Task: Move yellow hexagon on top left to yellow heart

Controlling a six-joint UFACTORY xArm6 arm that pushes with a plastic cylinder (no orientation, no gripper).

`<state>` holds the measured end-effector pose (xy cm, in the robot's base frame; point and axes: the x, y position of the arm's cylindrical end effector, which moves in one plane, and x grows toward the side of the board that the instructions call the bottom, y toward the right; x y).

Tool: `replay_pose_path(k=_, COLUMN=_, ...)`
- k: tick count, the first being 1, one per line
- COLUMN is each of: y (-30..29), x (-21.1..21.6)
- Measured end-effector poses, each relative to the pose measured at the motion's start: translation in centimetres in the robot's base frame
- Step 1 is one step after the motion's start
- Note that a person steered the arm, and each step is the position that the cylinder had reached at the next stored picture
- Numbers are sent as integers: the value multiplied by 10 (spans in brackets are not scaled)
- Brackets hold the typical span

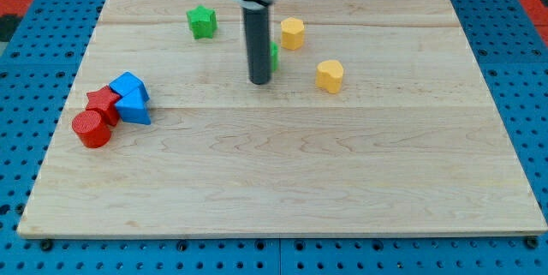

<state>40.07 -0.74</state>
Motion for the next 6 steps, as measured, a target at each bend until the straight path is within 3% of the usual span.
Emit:
replay_pose_path(k=1, y=29, x=-33)
replay_pose_path(k=2, y=-5, x=-59)
replay_pose_path(k=3, y=-52, x=-59)
replay_pose_path(k=4, y=-31, x=-101)
replay_pose_path(k=5, y=44, x=-128)
replay_pose_path(k=6, y=96, x=-77)
